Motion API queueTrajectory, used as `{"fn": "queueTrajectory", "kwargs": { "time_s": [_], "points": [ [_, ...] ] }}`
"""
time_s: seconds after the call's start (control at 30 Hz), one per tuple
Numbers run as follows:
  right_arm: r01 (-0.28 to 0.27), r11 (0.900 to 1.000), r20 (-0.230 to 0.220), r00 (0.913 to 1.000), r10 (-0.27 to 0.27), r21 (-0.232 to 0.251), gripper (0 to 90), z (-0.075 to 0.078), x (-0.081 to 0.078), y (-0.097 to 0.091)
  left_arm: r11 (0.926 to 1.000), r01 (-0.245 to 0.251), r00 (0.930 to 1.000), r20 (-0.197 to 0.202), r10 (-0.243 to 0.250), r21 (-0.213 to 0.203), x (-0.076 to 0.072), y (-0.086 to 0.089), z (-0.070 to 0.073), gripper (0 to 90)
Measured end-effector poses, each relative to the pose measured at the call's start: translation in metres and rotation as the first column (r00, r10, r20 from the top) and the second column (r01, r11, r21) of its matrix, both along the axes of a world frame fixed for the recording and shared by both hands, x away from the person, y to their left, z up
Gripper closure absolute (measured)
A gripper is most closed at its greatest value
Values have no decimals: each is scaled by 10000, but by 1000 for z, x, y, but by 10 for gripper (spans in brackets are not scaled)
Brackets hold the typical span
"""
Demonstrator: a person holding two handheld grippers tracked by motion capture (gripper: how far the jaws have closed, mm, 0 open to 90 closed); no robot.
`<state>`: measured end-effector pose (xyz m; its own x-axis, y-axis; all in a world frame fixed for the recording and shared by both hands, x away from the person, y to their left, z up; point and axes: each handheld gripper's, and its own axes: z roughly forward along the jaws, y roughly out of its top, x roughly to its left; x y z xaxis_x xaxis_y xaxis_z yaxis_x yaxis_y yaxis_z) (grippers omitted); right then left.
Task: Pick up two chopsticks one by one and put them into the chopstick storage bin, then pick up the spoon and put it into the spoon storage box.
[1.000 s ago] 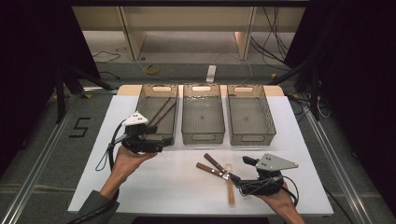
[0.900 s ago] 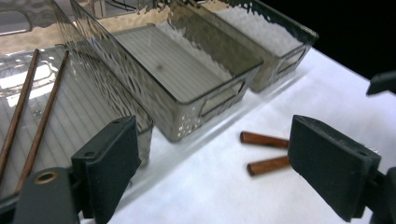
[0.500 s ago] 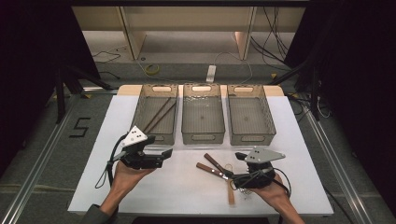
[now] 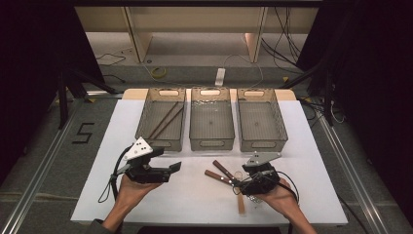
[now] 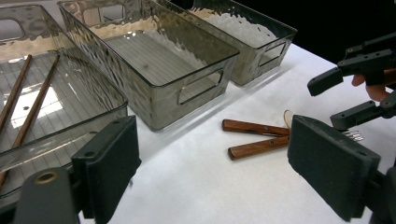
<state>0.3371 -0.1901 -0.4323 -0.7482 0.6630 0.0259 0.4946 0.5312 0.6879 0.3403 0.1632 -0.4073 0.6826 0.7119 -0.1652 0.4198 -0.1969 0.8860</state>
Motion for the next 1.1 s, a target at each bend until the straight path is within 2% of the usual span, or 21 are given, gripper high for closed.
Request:
{"fn": "queueTrajectory", "kwargs": {
  "time_s": [0.1, 0.17, 0.27, 0.4, 0.53, 0.63, 0.73, 0.93, 1.03, 1.1],
  "points": [
    [93, 9998, -188, 9998, -97, -186, 361, -2, -4, -1, 10000, 40, 9999, 159, -41, 59, -1, 1, 0, 162],
    [235, 9996, -371, 9990, -240, -128, 359, -4, -6, -2, 9999, 3, 9996, 286, -6, 101, -1, 2, 0, 162],
    [310, 9992, -579, 9978, -324, -255, 358, -7, -8, -3, 9999, 43, 9998, 182, -41, -111, -1, 2, -1, 163],
    [248, 9987, -750, 9968, -281, -453, 359, -10, -11, -2, 9997, 215, 9983, 538, -211, -65, -7, 2, 1, 162],
    [109, 9979, -979, 9950, -171, -636, 366, -13, -13, -1, 9998, 183, 9968, 785, -173, -116, -8, 4, 2, 158],
    [41, 9974, -1226, 9924, -130, -724, 370, -16, -13, -1, 9996, 153, 9971, 753, -135, -230, -7, 5, 1, 157],
    [83, 9968, -1480, 9888, -200, -789, 374, -19, -14, 1, 9998, 146, 9970, 756, -137, -124, -6, 6, 0, 156],
    [-143, 9927, -1669, 9860, -59, -1195, 384, -24, -16, 5, 9999, 160, 9967, 791, -156, -44, -7, 6, 0, 155],
    [-334, 9866, -1796, 9837, 42, -1599, 390, -27, -16, 7, 9999, 169, 9966, 810, -165, -33, -8, 6, 0, 155],
    [-371, 9848, -1921, 9814, 39, -1694, 397, -28, -17, 8, 9998, 174, 9965, 816, -170, -42, -8, 6, 0, 156]
  ]
}}
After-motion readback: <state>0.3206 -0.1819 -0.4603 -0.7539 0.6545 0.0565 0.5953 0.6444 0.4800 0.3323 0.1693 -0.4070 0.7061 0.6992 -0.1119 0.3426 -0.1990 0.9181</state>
